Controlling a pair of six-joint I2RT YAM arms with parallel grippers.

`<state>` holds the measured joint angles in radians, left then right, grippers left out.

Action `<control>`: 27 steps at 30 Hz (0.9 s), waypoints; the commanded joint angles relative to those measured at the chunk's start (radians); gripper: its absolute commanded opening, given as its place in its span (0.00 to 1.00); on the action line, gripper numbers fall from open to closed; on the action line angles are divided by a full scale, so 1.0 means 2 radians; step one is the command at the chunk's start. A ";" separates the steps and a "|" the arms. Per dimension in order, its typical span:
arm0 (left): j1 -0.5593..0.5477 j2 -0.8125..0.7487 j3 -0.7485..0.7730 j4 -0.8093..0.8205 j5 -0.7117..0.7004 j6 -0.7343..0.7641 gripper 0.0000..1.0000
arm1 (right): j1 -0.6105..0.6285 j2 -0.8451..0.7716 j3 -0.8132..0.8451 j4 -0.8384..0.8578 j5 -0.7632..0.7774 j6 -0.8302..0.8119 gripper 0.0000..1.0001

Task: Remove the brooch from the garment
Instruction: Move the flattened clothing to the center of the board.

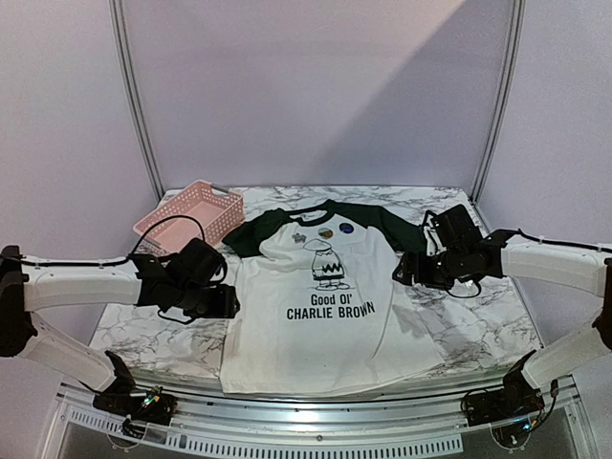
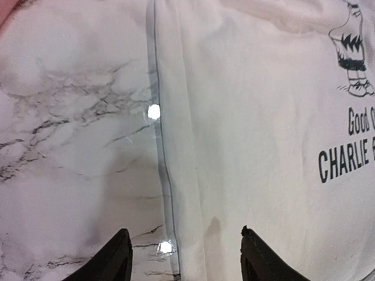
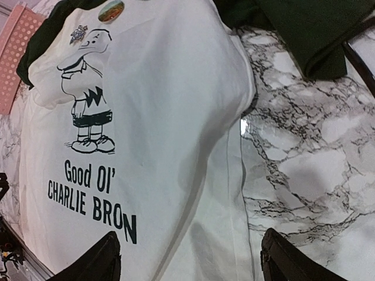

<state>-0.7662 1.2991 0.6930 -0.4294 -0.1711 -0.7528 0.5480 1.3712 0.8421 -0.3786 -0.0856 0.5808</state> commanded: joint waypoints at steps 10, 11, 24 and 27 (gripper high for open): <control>-0.038 0.066 0.001 0.005 -0.025 -0.024 0.56 | 0.000 -0.033 -0.070 0.006 -0.005 0.050 0.69; -0.039 0.069 0.001 0.006 -0.027 -0.026 0.55 | 0.000 -0.033 -0.074 0.008 -0.006 0.050 0.68; -0.046 0.095 -0.010 0.032 -0.018 -0.037 0.30 | 0.001 -0.033 -0.095 0.020 -0.010 0.061 0.65; -0.047 0.098 -0.015 0.038 -0.017 -0.040 0.17 | 0.000 -0.029 -0.097 0.008 -0.004 0.068 0.60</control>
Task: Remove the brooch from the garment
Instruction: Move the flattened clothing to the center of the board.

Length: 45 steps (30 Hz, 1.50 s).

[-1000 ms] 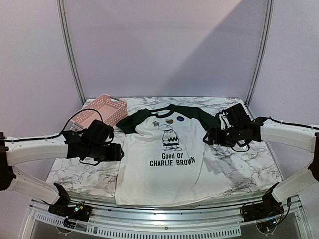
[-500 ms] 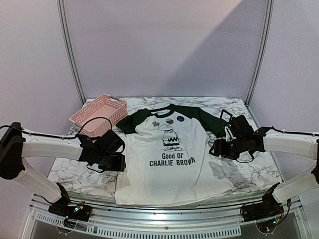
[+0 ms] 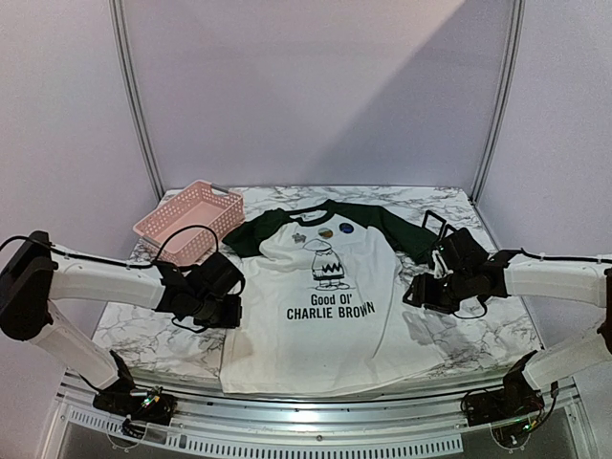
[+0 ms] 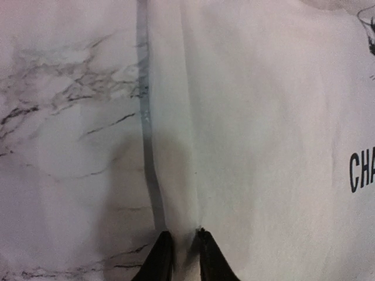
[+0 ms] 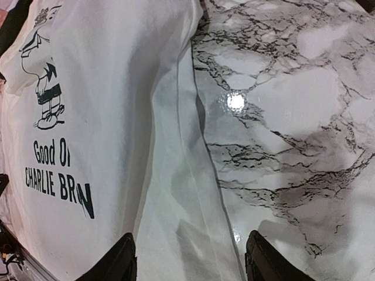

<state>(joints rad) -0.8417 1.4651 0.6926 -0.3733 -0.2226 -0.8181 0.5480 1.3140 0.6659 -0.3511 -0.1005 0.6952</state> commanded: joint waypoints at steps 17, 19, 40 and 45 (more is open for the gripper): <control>-0.009 -0.003 -0.025 0.016 0.000 -0.014 0.00 | 0.007 -0.013 -0.033 -0.058 0.004 0.038 0.39; -0.009 -0.007 -0.026 0.016 0.000 -0.013 0.00 | 0.009 -0.015 -0.036 -0.051 -0.006 0.038 0.39; -0.010 -0.039 -0.029 -0.002 -0.009 -0.018 0.00 | 0.066 -0.018 -0.010 -0.123 0.018 0.069 0.00; -0.010 -0.066 -0.031 -0.029 -0.012 -0.021 0.00 | 0.084 -0.043 -0.003 -0.174 0.017 0.099 0.00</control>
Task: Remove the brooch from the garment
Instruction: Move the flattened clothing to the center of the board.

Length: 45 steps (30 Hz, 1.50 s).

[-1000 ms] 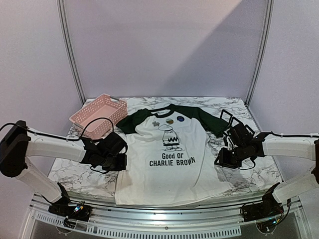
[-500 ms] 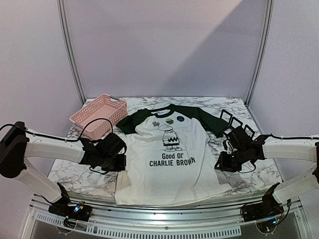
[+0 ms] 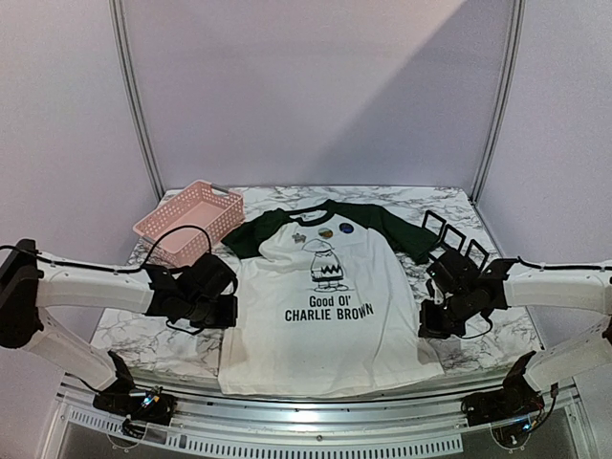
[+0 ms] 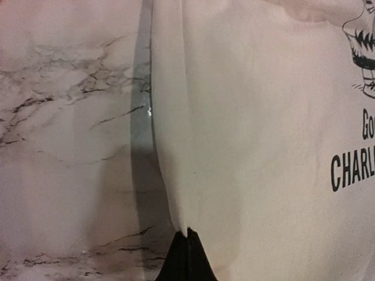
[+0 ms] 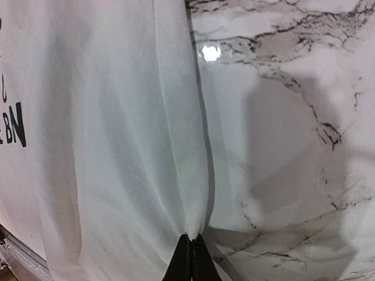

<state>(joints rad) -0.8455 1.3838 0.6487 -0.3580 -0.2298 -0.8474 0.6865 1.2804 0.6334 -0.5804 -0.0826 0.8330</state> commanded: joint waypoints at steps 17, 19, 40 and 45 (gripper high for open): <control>-0.044 -0.126 0.011 -0.166 0.025 -0.046 0.00 | 0.074 -0.098 -0.008 -0.147 -0.026 0.136 0.00; -0.060 -0.129 0.027 -0.196 0.017 -0.050 0.00 | 0.081 -0.103 -0.005 -0.156 -0.028 0.145 0.00; -0.075 -0.120 0.184 -0.275 -0.024 0.015 0.85 | 0.103 -0.087 0.178 -0.207 0.111 0.114 0.60; -0.025 -0.043 0.290 -0.263 0.021 0.112 0.89 | 0.055 -0.037 0.230 -0.141 0.120 0.026 0.64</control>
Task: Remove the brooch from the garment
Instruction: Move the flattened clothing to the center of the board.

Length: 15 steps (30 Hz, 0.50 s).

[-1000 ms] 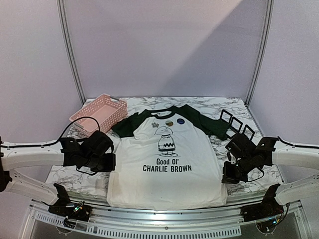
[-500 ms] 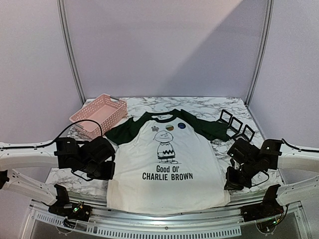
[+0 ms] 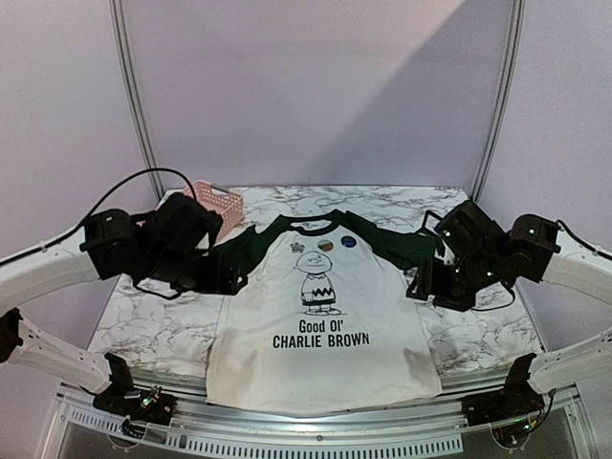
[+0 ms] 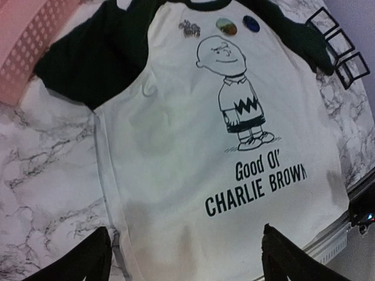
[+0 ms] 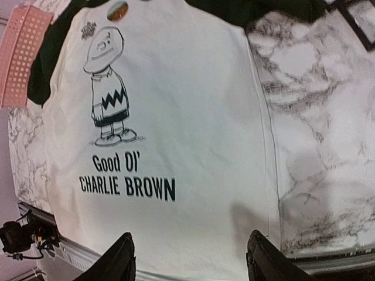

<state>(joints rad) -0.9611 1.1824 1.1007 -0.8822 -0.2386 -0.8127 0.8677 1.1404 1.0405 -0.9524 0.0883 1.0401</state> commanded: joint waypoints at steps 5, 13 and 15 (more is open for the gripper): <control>0.062 0.183 0.197 -0.009 0.030 0.188 0.92 | -0.097 0.090 0.075 0.139 0.022 -0.182 0.68; 0.118 0.358 0.297 0.015 0.046 0.234 0.92 | -0.171 0.244 0.170 0.216 -0.035 -0.289 0.71; 0.123 0.393 0.323 0.012 0.021 0.244 0.93 | -0.181 0.280 0.199 0.219 -0.052 -0.303 0.72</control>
<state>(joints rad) -0.7437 1.8698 1.6653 -0.8497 -0.1516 -0.4053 0.5411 1.5814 1.3514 -0.5850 0.0635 0.5579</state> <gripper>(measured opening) 0.922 0.713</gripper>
